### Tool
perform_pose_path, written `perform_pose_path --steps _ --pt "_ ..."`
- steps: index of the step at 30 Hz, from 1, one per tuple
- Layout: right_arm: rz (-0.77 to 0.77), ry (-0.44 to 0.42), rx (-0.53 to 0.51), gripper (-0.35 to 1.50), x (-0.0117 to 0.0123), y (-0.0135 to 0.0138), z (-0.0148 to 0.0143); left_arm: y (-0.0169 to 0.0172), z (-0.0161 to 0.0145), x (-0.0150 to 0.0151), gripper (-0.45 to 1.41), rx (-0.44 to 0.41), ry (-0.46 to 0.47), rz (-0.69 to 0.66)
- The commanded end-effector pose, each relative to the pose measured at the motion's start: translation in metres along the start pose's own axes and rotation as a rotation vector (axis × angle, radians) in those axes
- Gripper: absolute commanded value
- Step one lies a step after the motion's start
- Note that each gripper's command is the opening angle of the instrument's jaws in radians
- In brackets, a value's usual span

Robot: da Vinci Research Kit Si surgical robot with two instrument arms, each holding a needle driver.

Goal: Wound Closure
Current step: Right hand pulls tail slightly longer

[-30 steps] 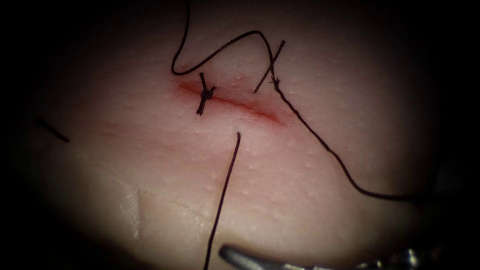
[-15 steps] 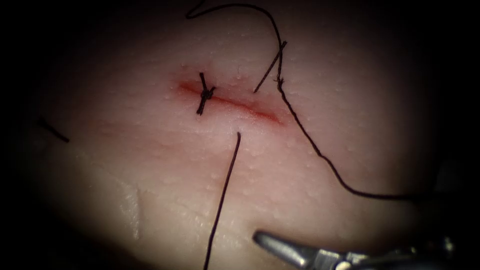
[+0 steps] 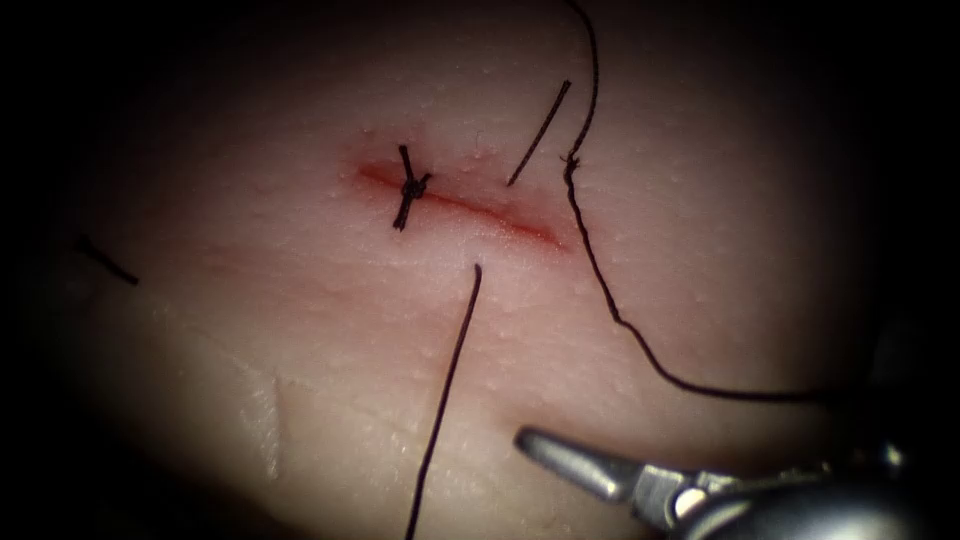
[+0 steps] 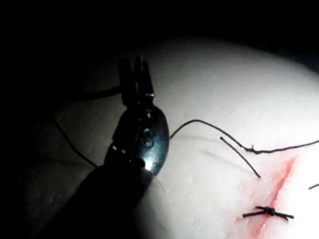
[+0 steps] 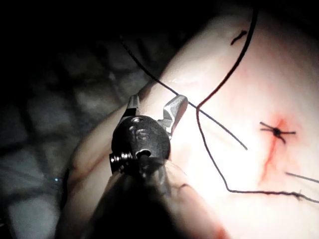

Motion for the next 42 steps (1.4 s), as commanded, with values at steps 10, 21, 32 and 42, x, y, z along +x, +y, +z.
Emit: perform_pose_path --steps 10,21,32,42 --pt "-0.002 0.0 -0.004 1.36 -0.0004 -0.0012 0.0013 0.0027 0.0011 -0.002 1.28 -0.071 -0.1 -0.18" --pt "-0.002 -0.002 -0.008 1.36 -0.0004 -0.0013 0.0018 0.0041 -0.0027 -0.0012 1.38 -0.137 -0.156 -0.241" --pt "0.031 0.007 -0.049 1.3 -0.0012 0.0031 0.0012 0.0049 -0.0087 0.0014 1.31 -0.131 -0.124 -0.3" --pt "0.067 -0.005 -0.084 1.23 -0.0018 0.0083 0.001 0.0091 -0.012 0.0033 1.2 -0.157 -0.119 -0.33"
